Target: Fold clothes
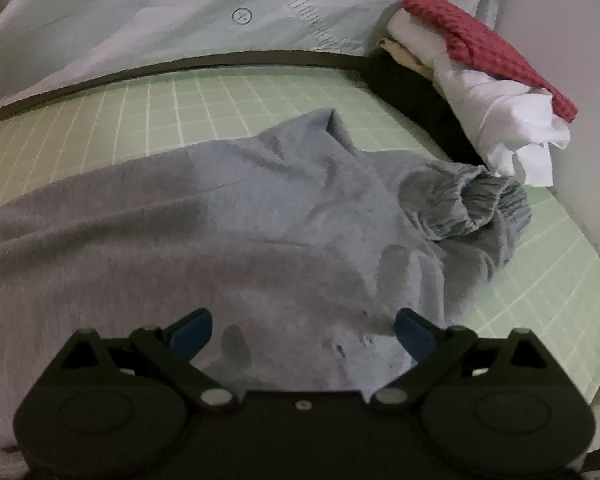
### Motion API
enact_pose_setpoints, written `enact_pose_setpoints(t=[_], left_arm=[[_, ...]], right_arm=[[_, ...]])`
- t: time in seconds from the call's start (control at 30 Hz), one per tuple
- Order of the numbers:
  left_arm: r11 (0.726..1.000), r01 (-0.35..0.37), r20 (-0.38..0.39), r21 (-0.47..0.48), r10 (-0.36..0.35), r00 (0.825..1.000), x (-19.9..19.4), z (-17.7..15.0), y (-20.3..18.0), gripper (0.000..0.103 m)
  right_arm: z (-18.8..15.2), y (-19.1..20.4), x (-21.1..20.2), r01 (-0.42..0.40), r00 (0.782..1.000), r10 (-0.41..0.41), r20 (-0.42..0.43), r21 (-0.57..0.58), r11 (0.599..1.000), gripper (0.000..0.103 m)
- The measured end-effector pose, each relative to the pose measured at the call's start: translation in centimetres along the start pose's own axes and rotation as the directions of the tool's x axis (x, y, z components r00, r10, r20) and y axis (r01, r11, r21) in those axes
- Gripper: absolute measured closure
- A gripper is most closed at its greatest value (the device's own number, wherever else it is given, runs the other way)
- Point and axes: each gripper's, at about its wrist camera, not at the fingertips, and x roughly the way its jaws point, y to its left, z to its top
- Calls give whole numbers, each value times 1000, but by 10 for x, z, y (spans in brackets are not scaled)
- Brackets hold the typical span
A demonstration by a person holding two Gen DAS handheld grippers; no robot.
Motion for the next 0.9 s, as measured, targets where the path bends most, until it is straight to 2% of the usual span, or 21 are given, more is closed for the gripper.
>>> enact_pose_setpoints(t=[0.07, 0.17, 0.4, 0.5, 0.73, 0.9], left_arm=[[1000, -12, 3, 23, 12, 1000, 0, 1, -4, 96], [998, -37, 18, 45, 36, 999, -3, 2, -6, 97], [998, -68, 67, 9, 67, 995, -27, 17, 11, 98], [998, -58, 78, -25, 59, 995, -32, 23, 21, 98], [990, -105, 111, -99, 116, 987, -34, 37, 42, 98], [978, -137, 115, -159, 156, 981, -32, 46, 59, 98]], right_arm=[[0, 1, 1, -5, 1000, 5, -1, -7, 1000, 4], [1, 1, 2, -11, 1000, 11, -2, -8, 1000, 4], [-1, -10, 6, -7, 1000, 8, -21, 46, 999, 4], [-2, -14, 9, -6, 999, 8, -33, 67, 998, 4], [-4, -21, 11, 4, 999, 0, -41, 79, 997, 4], [-9, -22, 17, 2, 997, 5, -77, 97, 995, 4]])
